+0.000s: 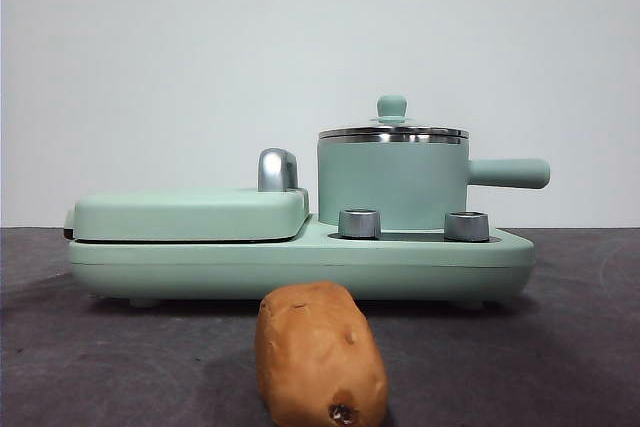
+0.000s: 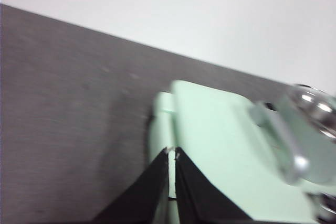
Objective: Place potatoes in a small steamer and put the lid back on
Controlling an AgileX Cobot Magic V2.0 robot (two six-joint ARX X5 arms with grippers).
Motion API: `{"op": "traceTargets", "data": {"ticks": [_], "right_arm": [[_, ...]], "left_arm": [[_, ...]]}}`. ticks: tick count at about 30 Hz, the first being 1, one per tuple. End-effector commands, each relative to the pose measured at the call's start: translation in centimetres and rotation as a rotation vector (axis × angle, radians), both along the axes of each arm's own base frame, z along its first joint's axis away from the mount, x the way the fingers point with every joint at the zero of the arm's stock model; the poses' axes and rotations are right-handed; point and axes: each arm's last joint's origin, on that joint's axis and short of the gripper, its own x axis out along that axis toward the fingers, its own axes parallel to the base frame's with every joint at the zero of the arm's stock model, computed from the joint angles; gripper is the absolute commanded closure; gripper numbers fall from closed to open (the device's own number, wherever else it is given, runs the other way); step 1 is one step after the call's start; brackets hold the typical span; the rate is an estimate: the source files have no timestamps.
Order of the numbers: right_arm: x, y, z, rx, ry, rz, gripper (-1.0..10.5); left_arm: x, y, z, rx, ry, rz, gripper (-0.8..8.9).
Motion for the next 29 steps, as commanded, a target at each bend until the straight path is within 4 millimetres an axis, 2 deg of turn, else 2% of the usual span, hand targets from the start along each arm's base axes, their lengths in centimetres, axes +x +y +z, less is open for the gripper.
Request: {"op": "traceTargets", "data": {"ticks": [1,6,12,15,19,25,27,29], "right_arm": [[-0.1,0.3,2.4,0.024,0.029,0.061,9.4],[-0.1,0.8,5.8,-0.006,0.108,0.226,9.4],[0.3,1.3,8.1,-0.056,0.156,0.433,9.4],[0.6,1.5,8.4,-0.048,0.152,0.521,9.4],[0.7,1.6,8.5,-0.043,0.143,0.542,9.4],[0.7,1.6,8.5,-0.044,0.138,0.542,9.4],[0.7,1.6,8.5,-0.044,0.138,0.542,9.1],[0.7,1.6,8.5,-0.044,0.138,0.542,8.3]], "left_arm": [[1.1,-0.5,2.9,-0.014,0.032,-0.099,7.99],[3.1,-1.4,6.7,-0.031,0.131,-0.295,7.99],[4.5,-2.7,9.4,-0.005,0.168,-0.520,7.99],[4.8,-3.1,10.1,0.001,0.165,-0.610,7.99],[4.8,-3.5,10.3,0.028,0.131,-0.714,7.99],[4.7,-3.7,10.3,0.068,0.105,-0.735,7.93],[4.7,-3.7,10.3,0.073,0.102,-0.736,7.84],[4.7,-3.7,10.3,0.073,0.102,-0.736,7.76]]}}
